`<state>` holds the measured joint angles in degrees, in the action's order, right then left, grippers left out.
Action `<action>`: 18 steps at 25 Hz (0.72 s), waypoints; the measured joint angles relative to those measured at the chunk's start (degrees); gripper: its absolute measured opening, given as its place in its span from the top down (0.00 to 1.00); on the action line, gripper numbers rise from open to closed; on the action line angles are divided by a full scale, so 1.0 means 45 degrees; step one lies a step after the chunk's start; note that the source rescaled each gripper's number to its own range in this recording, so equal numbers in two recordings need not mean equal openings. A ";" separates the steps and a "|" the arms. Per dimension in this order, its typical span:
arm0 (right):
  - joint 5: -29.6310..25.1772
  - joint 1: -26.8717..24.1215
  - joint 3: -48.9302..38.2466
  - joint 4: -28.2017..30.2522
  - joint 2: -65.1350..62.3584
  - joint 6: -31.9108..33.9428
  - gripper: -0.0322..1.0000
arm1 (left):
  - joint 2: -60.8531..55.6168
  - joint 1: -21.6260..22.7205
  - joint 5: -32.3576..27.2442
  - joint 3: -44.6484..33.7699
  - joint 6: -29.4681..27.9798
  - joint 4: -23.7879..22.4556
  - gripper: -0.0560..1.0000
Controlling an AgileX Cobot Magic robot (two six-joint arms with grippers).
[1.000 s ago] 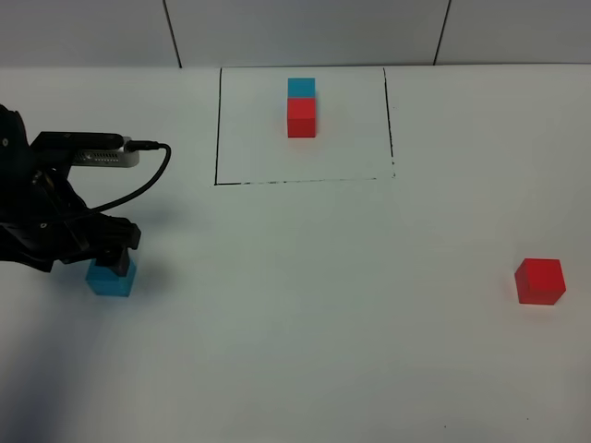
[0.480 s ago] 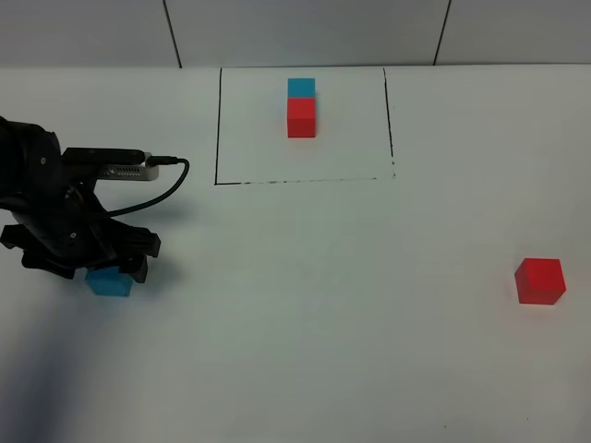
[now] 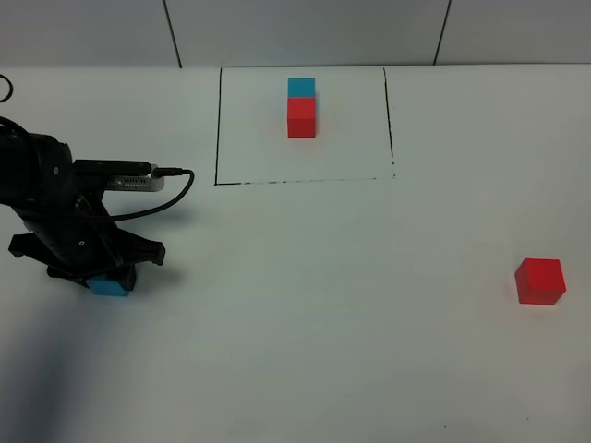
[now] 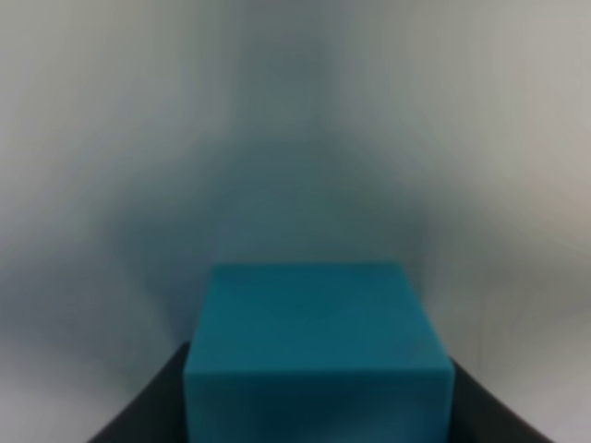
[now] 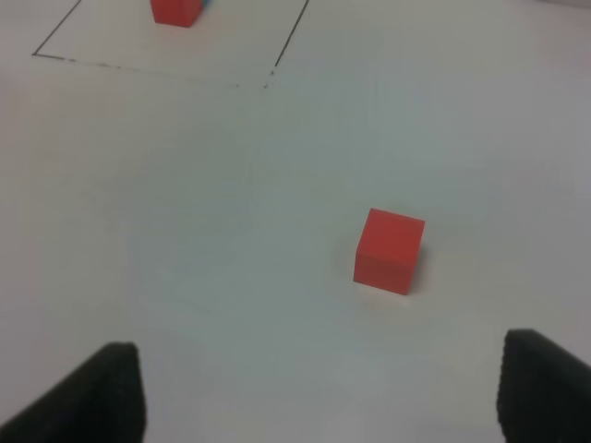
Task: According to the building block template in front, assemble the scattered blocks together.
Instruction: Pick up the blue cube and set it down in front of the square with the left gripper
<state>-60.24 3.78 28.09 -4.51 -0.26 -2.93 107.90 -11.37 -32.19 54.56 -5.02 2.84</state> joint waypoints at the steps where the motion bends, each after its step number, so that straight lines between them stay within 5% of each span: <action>1: 0.0000 0.0000 0.0000 0.0000 0.0000 0.0000 0.41 | 0.0000 0.0000 -0.0069 0.0027 0.0019 0.0000 0.95; 4: 0.0000 0.0000 0.0000 0.0000 0.0000 0.0000 0.41 | 0.0000 -0.0051 -0.0988 0.0490 0.0782 -0.0086 0.95; 9: 0.0000 0.0000 0.0000 0.0000 0.0000 0.0000 0.41 | 0.0083 -0.0722 -0.2146 0.1865 0.3991 -0.0183 0.95; 18: 0.0000 0.0000 0.0000 0.0000 0.0000 0.0000 0.41 | 0.2579 -0.2836 -0.4172 0.6408 0.8358 -0.0498 0.95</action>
<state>-60.24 3.78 28.09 -4.51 -0.26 -2.93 119.50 -24.13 -50.96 83.39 32.59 0.60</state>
